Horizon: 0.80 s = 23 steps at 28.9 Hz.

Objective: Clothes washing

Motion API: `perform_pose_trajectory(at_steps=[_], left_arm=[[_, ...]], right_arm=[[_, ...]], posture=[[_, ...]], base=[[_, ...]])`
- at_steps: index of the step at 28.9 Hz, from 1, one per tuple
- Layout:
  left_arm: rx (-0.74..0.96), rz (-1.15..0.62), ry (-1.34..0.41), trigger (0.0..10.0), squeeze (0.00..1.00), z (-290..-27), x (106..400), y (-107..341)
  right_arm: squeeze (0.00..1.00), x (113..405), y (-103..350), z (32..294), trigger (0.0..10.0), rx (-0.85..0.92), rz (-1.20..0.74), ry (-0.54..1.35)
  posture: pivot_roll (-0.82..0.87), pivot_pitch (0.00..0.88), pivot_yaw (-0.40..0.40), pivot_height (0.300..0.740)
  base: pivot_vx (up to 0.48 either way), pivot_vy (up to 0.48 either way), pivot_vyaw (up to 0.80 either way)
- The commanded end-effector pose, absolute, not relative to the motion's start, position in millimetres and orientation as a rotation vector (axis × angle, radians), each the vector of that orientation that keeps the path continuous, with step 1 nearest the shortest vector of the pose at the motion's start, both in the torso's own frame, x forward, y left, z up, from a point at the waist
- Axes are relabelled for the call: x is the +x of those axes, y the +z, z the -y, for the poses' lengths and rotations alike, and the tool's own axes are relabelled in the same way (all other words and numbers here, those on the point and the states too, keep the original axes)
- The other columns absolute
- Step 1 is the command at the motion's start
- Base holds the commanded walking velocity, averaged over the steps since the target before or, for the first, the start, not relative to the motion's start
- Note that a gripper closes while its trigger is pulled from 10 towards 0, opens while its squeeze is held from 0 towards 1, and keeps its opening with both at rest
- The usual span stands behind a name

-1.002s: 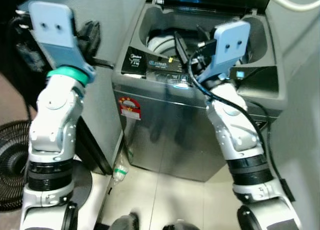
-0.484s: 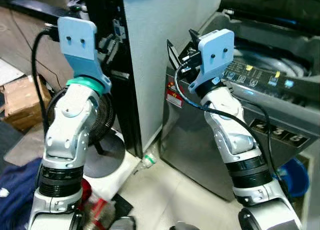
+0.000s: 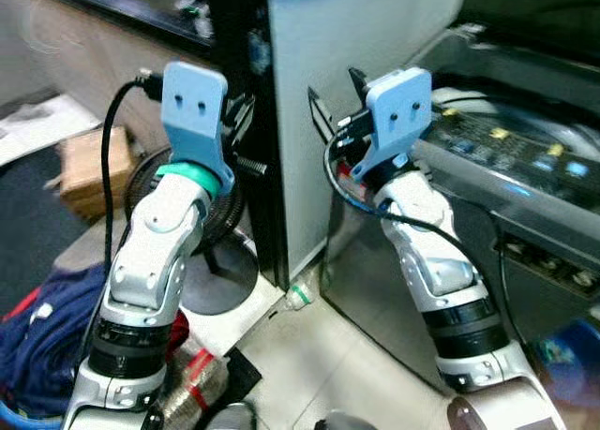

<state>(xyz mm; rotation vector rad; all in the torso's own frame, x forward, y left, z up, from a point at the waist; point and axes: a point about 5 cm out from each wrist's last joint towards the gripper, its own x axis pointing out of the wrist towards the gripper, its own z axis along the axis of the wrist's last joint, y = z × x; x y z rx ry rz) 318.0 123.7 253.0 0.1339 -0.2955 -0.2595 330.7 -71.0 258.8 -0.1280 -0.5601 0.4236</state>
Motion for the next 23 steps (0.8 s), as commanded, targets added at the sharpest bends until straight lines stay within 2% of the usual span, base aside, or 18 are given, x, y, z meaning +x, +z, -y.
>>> perform_pose_trajectory(at_steps=[1, 6, 13, 23], left_arm=[[0.154, 0.257, -0.231, 10.0, 0.00, -126.9, 319.3, 246.4], [0.151, 0.236, -0.214, 10.0, 0.00, -129.5, 319.7, 242.5], [0.230, 0.185, -0.125, 10.0, 0.00, -141.6, 322.7, 224.3], [0.235, 0.181, -0.106, 10.0, 0.00, -143.7, 323.4, 222.1]], right_arm=[[0.00, 330.8, 256.3, 71.2, 10.0, -0.127, 0.551, 0.428], [0.00, 330.7, 254.0, 71.2, 10.0, -0.125, 0.544, 0.429], [0.00, 331.8, 242.5, 74.7, 10.0, -0.108, 0.500, 0.414], [0.00, 333.2, 234.8, 79.8, 10.0, -0.088, 0.469, 0.393]], posture=[[0.03, 0.022, 0.031, 0.740], [0.03, 0.021, 0.032, 0.740], [0.03, 0.024, 0.032, 0.740], [0.03, 0.026, 0.034, 0.740]], base=[[0.000, 0.000, 0.80], [0.000, 0.000, 0.80], [0.000, 0.000, 0.80], [0.000, 0.000, 0.80]])
